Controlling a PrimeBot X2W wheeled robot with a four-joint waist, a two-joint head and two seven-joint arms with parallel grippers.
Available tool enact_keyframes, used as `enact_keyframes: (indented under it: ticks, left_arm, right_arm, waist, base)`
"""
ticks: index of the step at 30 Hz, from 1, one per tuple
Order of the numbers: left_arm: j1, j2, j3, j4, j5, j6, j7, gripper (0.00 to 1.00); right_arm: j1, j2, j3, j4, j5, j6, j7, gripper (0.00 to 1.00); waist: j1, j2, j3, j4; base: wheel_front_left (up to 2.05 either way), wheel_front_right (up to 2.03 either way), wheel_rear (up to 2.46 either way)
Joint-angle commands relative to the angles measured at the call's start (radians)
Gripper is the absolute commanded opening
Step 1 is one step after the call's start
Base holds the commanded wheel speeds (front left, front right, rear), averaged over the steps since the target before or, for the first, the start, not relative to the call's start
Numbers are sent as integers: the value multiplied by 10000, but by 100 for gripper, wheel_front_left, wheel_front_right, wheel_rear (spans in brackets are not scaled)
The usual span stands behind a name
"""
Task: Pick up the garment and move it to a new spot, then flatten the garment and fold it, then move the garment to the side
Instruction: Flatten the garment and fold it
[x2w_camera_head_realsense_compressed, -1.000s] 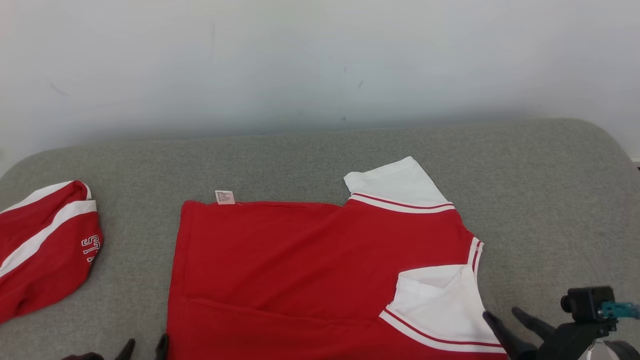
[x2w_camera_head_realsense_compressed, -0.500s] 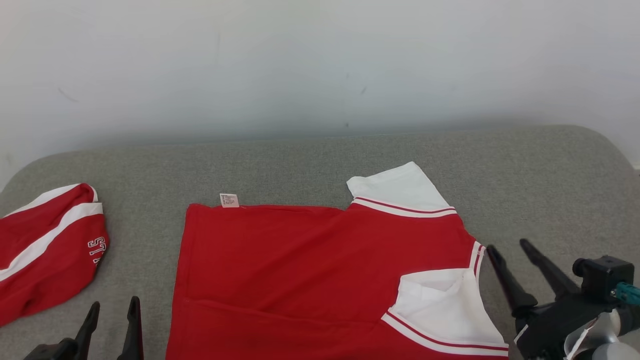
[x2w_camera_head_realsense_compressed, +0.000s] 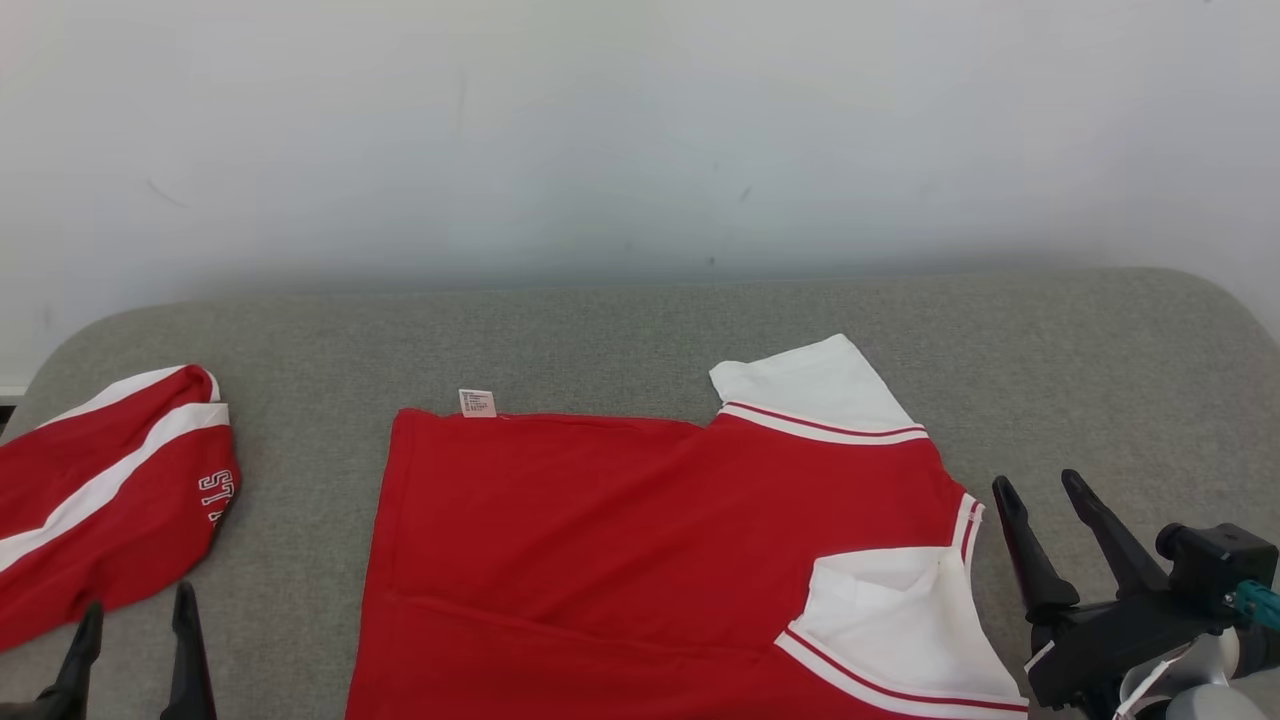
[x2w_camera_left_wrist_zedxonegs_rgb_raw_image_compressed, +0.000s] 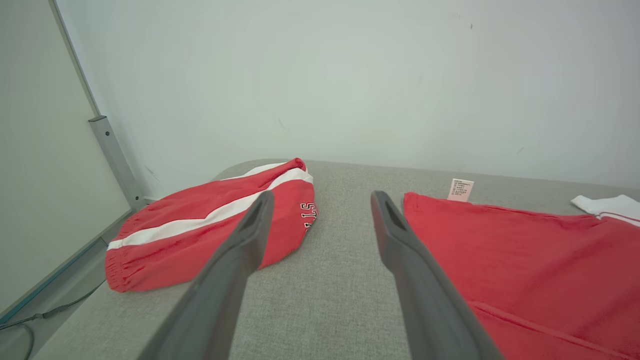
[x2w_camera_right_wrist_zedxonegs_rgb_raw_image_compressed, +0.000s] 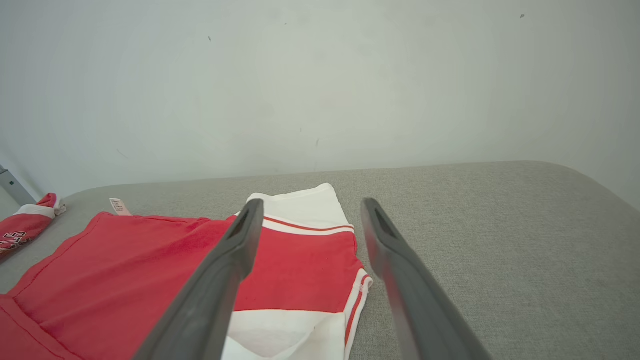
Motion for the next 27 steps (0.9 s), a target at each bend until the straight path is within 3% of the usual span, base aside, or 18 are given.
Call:
enact_keyframes:
  ticks: [1,18,27]
  left_arm:
    - [137,67,14,-58,35,44,-51,100]
    - [31,370,-434,-428,-385,-767,443,100]
    - [-995,251,-752,257,-734,-1576,670,100]
  right_arm:
    - [-32,8,-59,17,-81,-18,-27,100]
    - [-54,291,-231,-129,-230,-18,773,100]
    - [-1122,339,366,403,-422,-18,839,100]
  waist:
    - [0,0,-26,58]
    - [0,0,-66,99]
    - [0,0,153,-172]
  base:
    - [0,0,0]
    - [0,0,0]
    - [0,0,0]
